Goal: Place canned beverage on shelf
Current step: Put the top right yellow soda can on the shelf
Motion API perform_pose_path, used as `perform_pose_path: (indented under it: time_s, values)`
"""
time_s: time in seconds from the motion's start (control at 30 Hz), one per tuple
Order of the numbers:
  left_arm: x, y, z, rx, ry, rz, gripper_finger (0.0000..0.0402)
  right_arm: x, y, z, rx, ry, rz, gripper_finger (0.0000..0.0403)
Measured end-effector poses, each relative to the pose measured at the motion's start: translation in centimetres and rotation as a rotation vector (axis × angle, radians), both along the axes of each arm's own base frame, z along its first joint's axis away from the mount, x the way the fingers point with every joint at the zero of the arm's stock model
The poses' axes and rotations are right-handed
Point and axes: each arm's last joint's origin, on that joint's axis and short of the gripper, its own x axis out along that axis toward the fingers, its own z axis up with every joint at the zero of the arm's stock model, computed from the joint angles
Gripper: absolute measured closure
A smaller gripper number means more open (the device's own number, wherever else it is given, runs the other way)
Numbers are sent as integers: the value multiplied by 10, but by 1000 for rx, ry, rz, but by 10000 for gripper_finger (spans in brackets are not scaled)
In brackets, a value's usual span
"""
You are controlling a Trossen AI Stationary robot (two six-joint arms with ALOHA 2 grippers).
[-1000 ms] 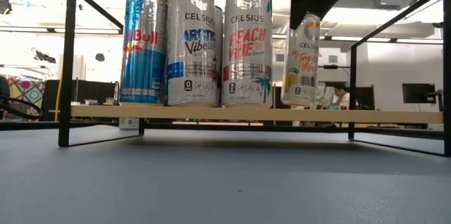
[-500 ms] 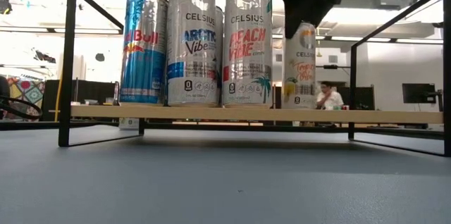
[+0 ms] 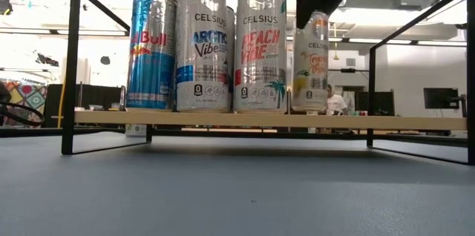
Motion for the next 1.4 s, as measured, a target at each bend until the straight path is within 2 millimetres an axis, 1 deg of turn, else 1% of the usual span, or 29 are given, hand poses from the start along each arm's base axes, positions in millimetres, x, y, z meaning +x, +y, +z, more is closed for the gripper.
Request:
perform_pose_path:
  time_s: [0.1,0.33,0.5,0.7,0.83,1.27,1.4]
  values:
    - [0,0,0,2,0,-1,40,-4,0,0,1,27,-21,153]
    - [0,0,0,3,0,-2,40,2,0,-3,11,4,-26,152]
    - [0,0,0,0,2,-8,40,2,0,-3,12,6,-26,152]
    - [0,0,0,0,3,-8,40,1,2,-4,82,32,32,152]
    - [0,0,0,0,3,-8,40,3,3,-9,86,29,28,152]
    - [0,0,-1,20,9,-14,40,4,2,-8,57,10,34,152]
    - [0,0,-1,30,9,-17,40,4,-1,-8,76,19,51,152]
